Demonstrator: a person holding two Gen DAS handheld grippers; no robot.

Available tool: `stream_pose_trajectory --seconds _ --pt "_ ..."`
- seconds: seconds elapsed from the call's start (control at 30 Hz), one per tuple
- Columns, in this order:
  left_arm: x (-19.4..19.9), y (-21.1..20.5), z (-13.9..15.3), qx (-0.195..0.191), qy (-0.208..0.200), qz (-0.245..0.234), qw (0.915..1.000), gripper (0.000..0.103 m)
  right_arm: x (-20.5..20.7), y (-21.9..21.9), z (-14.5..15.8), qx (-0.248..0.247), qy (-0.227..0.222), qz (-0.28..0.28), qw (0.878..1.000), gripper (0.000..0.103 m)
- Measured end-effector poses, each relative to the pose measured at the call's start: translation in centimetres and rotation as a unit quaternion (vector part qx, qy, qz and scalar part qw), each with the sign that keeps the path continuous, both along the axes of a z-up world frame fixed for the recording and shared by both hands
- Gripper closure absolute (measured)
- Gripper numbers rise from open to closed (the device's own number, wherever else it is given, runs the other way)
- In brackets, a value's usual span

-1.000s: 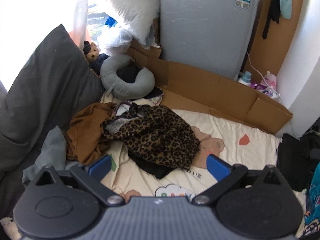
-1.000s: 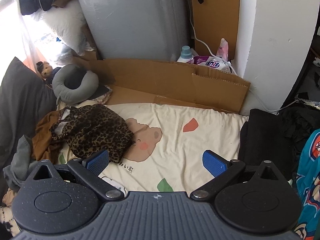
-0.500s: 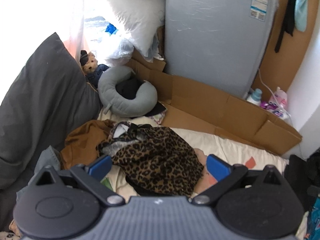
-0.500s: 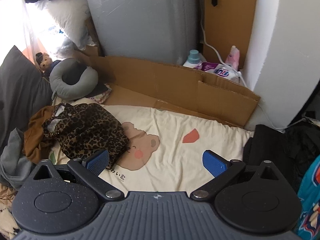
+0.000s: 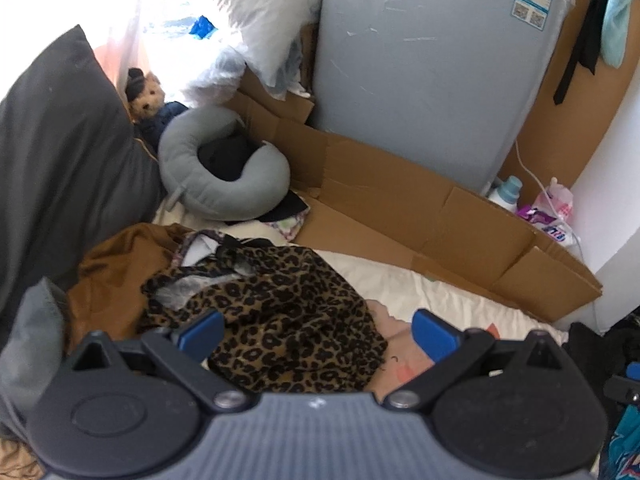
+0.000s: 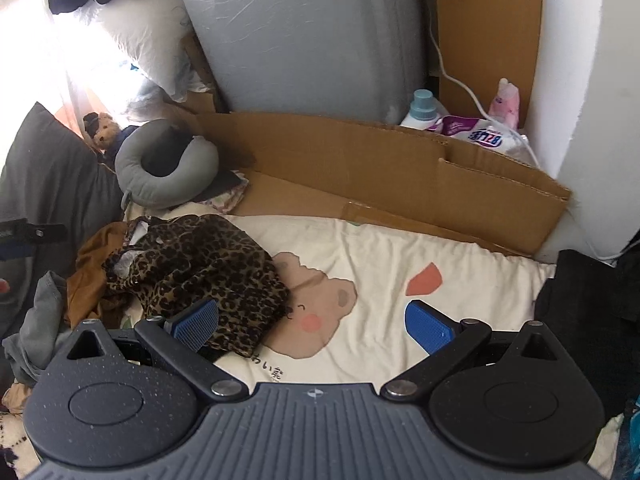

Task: Fold clothes
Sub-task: 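Lower the left tool onto the leopard-print garment's edge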

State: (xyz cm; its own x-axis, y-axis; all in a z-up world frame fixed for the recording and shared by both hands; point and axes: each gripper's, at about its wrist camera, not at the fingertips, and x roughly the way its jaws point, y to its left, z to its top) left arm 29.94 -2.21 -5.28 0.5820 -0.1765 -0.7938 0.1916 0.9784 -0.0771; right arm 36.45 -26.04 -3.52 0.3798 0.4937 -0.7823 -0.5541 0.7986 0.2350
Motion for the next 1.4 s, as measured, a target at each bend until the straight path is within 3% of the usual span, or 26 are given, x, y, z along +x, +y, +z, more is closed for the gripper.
stream_pose_trajectory --seconds 0.3,0.6,0.87,1.1,1.3,1.4 --pt "1.3 -0.4 -4.2 -0.02 -0.005 -0.002 0.9998 0.002 0.6 1.8 -1.8 -0.009 0.003 0.034 0.999 0.0" --pt "1.4 -1.7 -8.6 -0.052 0.005 -0.008 0.9986 0.002 -1.3 4.6 -5.6 -0.008 -0.005 0.055 0.998 0.0" --pt "0.6 -3.6 -12.5 -0.062 0.01 -0.026 0.9977 0.002 -1.9 6.0 -9.7 -0.015 0.018 0.072 0.997 0.001" --pt "1.2 -3.8 -16.5 -0.038 0.009 -0.021 0.999 0.009 -2.2 5.6 -12.0 -0.021 0.018 0.085 0.996 0.001" --pt "1.6 -1.5 -20.6 -0.024 0.02 0.009 0.9995 0.014 -1.6 4.6 -14.7 -0.021 0.038 0.08 0.996 0.001" --pt "1.5 -0.6 -21.4 0.0 -0.022 0.006 0.9997 0.013 -1.4 4.1 -16.2 -0.021 0.048 0.076 0.996 0.001"
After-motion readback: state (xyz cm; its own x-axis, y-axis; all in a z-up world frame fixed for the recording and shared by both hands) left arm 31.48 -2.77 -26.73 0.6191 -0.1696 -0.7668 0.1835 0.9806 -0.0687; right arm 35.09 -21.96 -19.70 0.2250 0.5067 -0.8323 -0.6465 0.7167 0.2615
